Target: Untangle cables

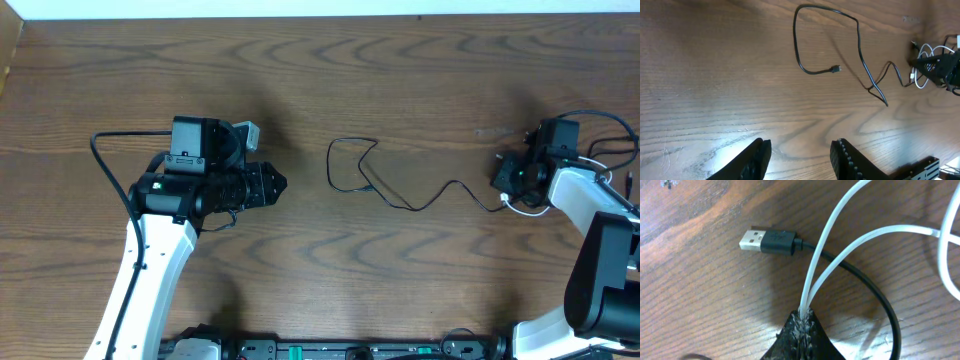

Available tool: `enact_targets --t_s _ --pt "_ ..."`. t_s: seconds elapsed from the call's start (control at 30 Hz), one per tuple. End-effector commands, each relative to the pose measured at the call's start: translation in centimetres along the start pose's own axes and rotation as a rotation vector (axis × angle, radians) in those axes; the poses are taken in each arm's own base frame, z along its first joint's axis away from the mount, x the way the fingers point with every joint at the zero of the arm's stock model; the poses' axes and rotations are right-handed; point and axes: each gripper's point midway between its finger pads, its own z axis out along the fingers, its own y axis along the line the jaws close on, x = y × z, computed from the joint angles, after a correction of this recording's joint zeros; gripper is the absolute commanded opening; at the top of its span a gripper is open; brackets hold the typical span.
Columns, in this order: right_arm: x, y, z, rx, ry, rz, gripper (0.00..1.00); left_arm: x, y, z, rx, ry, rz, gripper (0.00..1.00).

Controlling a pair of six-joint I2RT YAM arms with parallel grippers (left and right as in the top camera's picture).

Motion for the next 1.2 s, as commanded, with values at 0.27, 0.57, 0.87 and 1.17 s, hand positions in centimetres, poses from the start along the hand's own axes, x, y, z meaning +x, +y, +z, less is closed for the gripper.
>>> enact_targets --t_s 0.27,0.57,0.87,1.17 --pt "-11.2 0.8 -13.2 -0.093 -0.487 0.022 0.01 -0.2 0.2 0.0 -0.011 -0.001 0.006 0.44" --pt "-13.9 -8.4 -19.9 0.226 -0.73 0.203 0.01 -0.2 0.2 0.0 -0.011 -0.001 0.006 0.44" --pt "-13.0 -14.9 -21.3 0.442 -0.76 0.373 0.01 -0.1 0.2 0.0 -0.011 0.0 0.005 0.44" --pt "-12.0 -19.7 -23.1 0.504 -0.828 0.609 0.01 -0.1 0.2 0.0 -0.012 0.003 0.004 0.44"
